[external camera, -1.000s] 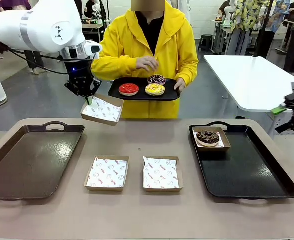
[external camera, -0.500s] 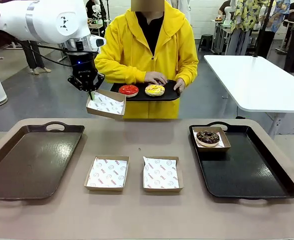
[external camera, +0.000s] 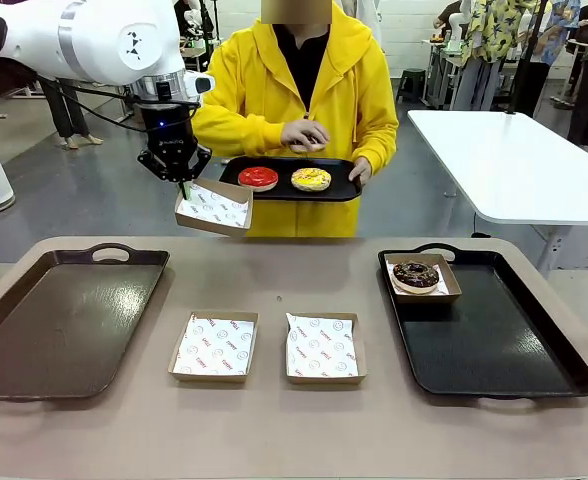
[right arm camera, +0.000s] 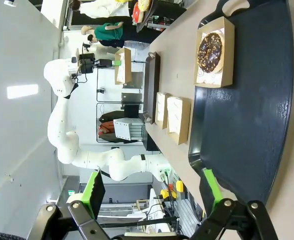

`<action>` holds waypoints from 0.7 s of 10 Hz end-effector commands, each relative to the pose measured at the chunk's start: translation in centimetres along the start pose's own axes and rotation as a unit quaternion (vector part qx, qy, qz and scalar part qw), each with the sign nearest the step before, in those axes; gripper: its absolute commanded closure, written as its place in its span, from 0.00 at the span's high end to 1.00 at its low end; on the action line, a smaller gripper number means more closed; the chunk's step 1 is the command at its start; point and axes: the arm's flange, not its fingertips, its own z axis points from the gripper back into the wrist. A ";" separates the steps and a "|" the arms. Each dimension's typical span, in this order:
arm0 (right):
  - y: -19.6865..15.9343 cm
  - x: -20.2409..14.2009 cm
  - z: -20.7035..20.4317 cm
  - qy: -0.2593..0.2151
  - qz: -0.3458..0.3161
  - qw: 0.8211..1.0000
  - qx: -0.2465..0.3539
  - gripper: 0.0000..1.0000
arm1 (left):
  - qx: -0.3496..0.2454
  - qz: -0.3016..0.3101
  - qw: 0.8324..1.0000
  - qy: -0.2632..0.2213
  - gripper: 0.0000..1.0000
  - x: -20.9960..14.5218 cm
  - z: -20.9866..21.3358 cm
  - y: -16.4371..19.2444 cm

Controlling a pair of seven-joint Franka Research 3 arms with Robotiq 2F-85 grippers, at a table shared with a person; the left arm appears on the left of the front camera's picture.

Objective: Individually package the donuts and arrange them on the tray.
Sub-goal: Place the picked Paper togo box on the Handle tray while simultaneously picking up another Paper togo box from the table with the other hand.

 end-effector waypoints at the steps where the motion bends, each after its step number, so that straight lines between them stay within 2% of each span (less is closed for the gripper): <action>1: 0.0 0.0 0.1 0.000 -0.003 1.000 0.000 1.00 | -0.004 -0.004 1.000 -0.004 0.00 -0.5 0.0 0.3; 7: 0.0 0.0 0.1 0.000 -0.003 1.000 0.000 1.00 | -0.004 -0.004 1.000 -0.004 0.00 -0.5 0.0 0.3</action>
